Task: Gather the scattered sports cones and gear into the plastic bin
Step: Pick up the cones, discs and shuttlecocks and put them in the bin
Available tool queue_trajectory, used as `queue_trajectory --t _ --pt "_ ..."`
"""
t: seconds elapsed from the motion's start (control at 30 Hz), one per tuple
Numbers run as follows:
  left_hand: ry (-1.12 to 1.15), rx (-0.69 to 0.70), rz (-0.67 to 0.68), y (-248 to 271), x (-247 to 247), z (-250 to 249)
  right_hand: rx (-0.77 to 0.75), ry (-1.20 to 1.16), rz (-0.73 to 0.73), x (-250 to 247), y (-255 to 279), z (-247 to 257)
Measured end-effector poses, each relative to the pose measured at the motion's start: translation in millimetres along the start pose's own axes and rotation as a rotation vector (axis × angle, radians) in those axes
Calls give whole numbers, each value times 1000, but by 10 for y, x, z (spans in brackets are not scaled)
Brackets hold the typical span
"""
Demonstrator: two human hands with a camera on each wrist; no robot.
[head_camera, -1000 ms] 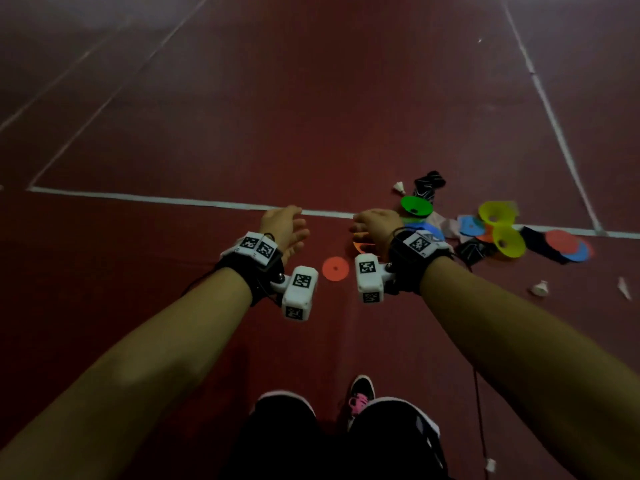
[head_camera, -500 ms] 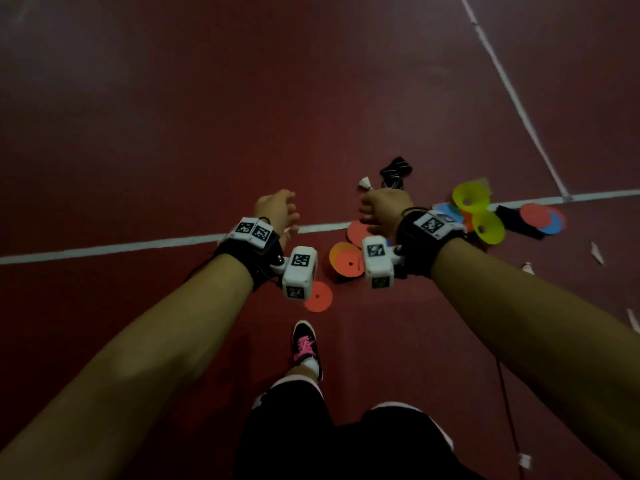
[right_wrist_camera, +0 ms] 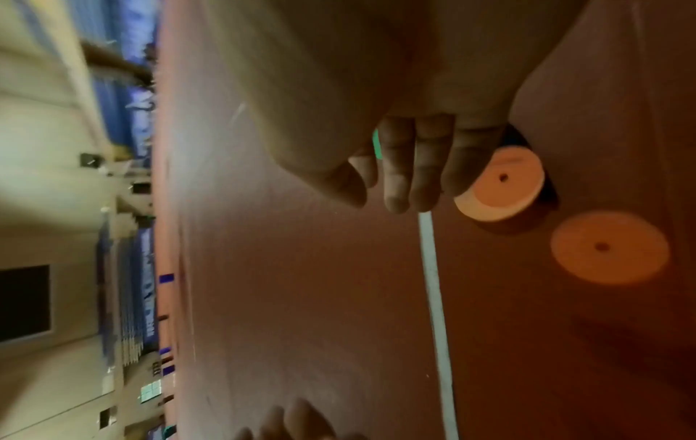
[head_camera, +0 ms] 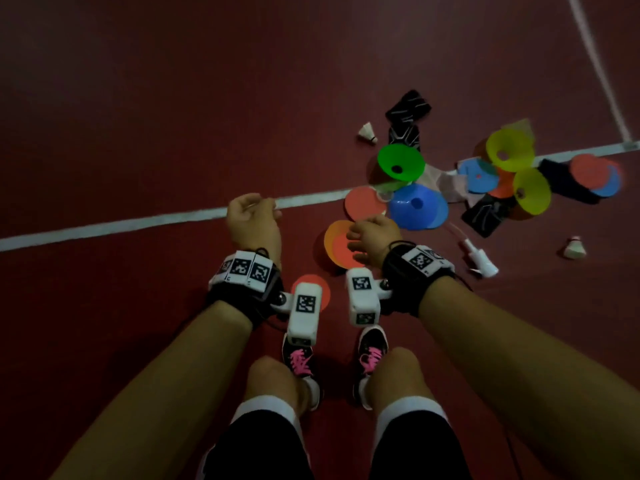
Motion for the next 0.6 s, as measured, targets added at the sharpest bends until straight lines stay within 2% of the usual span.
queue_trajectory --t 0.1,0.13,0.17,0.23,0.3,0.4,0.47,0.53,0.6 --pt "3 25 -10 -448 258 680 -42 140 28 398 -899 -374" --pt "4 28 -6 -602 372 956 -78 216 -6 505 -1261 -541" --pt "9 28 -2 -707 464 1159 -114 346 -41 577 -1502 -664" --pt "34 34 21 -949 687 1566 -157 547 4 791 -2004 -948" --pt "28 12 84 -1159 892 1937 -140 696 42 942 -2452 -1266" --pt "-11 -24 202 -1473 1222 2461 -134 903 -12 1094 -3175 -1643" --pt "-59 5 232 -1564 1316 2615 -181 1030 -48 1133 -3471 -1746" --pt "-113 92 255 -1651 1414 2698 -214 1144 -45 1180 -3730 -1828" --pt "-149 199 329 -1699 1552 2634 -158 1193 -8 1217 -3982 -1943"
Point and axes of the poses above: each hand's wrist, its own y-axis away from the middle knuckle, its own x-axis out of the palm, z = x × y, the point moved 7 cm from there along -y, towards the middle knuckle, and after that the axes turned 4 degrees about x, right-handed, at the moved point
